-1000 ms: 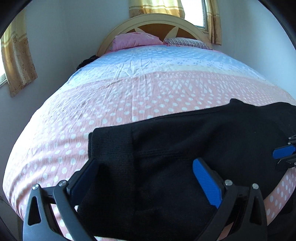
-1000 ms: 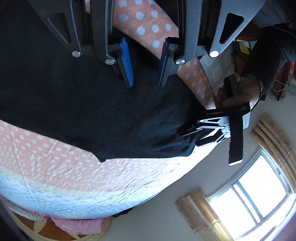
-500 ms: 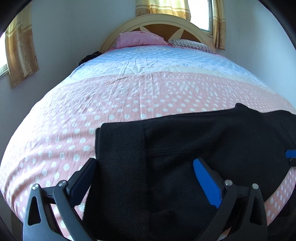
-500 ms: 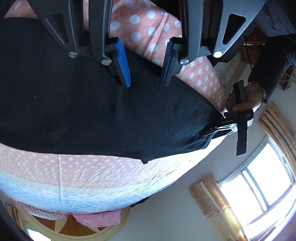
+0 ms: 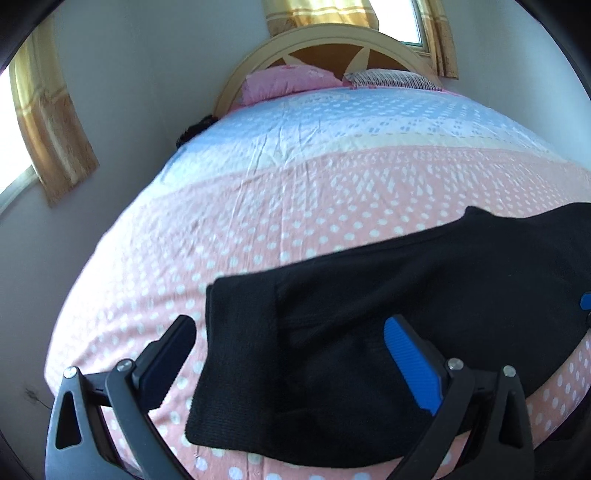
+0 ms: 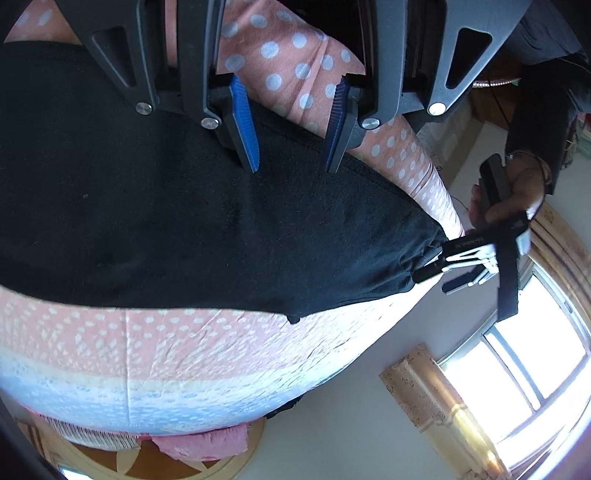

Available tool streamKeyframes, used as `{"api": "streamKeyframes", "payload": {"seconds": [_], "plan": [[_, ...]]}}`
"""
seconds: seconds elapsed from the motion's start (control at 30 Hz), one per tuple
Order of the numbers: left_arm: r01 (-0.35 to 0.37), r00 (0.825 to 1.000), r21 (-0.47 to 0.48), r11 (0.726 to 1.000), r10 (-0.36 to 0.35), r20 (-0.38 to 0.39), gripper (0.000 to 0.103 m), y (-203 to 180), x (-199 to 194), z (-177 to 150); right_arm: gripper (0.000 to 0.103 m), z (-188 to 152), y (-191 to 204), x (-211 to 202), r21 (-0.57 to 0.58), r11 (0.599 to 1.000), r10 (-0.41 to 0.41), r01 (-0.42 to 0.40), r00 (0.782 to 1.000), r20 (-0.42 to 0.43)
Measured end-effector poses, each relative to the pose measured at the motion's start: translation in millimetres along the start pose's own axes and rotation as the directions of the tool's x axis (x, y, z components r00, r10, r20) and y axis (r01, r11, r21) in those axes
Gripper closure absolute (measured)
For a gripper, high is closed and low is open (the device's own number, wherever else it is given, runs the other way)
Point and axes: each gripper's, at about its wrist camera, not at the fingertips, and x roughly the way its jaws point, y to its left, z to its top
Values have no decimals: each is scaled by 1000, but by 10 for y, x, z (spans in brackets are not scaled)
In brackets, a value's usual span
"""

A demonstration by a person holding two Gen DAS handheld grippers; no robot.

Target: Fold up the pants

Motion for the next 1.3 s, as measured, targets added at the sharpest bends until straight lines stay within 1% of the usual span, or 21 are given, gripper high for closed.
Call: {"api": "streamKeyframes", "payload": {"seconds": [0.07, 0.17, 0.3, 0.37, 0.4, 0.43, 0.5, 0.53, 0.6, 0.67, 0.73, 0.83, 0.9, 0.97, 1.0, 1.03, 1.1, 1.17, 1.2, 1.23, 1.3], "plan": [[-3, 999, 20, 1000, 2, 34, 0, -101, -126, 75, 61, 12, -47, -171, 5, 1000, -14, 14, 999, 42], [1, 997, 35, 999, -3, 71, 0, -247, -271, 199, 60, 44, -266, -520, 60, 997, -46, 39, 992, 116], [-41, 993, 74, 996, 32, 109, 0, -467, -359, 304, 59, 91, -658, -1030, 157, 982, -140, 108, 969, 206], [-49, 993, 97, 994, 38, 112, 0, -575, -357, 325, 55, 44, -949, -1380, 237, 963, -192, 130, 945, 265], [-54, 994, 115, 992, 42, 104, 0, -609, -341, 323, 48, 10, -1046, -1478, 265, 954, -215, 140, 935, 281], [-87, 993, 157, 984, 73, 93, 0, -665, -306, 322, 43, -47, -1197, -1629, 319, 934, -262, 161, 916, 304], [-153, 986, 206, 967, 135, 99, 0, -694, -277, 289, 42, -176, -1473, -1866, 413, 897, -315, 159, 885, 344], [-157, 986, 216, 964, 141, 86, 0, -681, -249, 277, 42, -213, -1567, -1929, 442, 884, -327, 152, 877, 353], [-146, 989, 207, 967, 138, 52, 0, -574, -206, 232, 42, -299, -1753, -2017, 506, 852, -352, 136, 864, 360], [-193, 981, 201, 960, 191, 29, 0, -391, -152, 187, 42, -341, -1861, -2019, 541, 831, -362, 126, 862, 355], [-242, 970, 176, 954, 244, 15, 0, -156, -139, 151, 42, -365, -1913, -2001, 553, 823, -367, 128, 864, 346], [-283, 958, 96, 954, 286, -9, 0, 291, -180, 121, 42, -364, -1873, -1937, 538, 830, -367, 146, 870, 330], [-326, 945, 64, 943, 328, -17, 0, 504, -189, 101, 42, -401, -1881, -1977, 540, 829, -369, 141, 865, 340], [-372, 928, -8, 928, 372, -23, 0, 718, -231, 90, 42, -430, -1949, -2051, 562, 815, -387, 142, 856, 344], [-368, 930, -47, 929, 367, -21, 0, 771, -254, 98, 42, -460, -2004, -2130, 582, 799, -407, 147, 846, 345], [-326, 945, -90, 941, 327, -9, 0, 784, -293, 108, 42, -489, -2034, -2204, 599, 787, -423, 150, 838, 346], [-249, 967, -117, 961, 254, 22, 0, 676, -332, 154, 42, -577, -2154, -2413, 639, 755, -460, 145, 812, 360], [-158, 985, -93, 983, 164, 61, 0, 357, -326, 244, 42, -749, -2327, -2732, 697, 704, -521, 139, 768, 372], [-107, 991, -74, 991, 113, 77, 0, 185, -334, 265, 42, -814, -2384, -2840, 716, 684, -543, 140, 754, 371], [-43, 995, -49, 998, 47, 91, 0, -57, -315, 308, 42, -950, -2495, -3019, 751, 644, -582, 143, 729, 361], [53, 994, -6, 999, -52, 91, 0, -442, -267, 370, 42, -1149, -2645, -3223, 800, 584, -628, 138, 701, 338]]}}
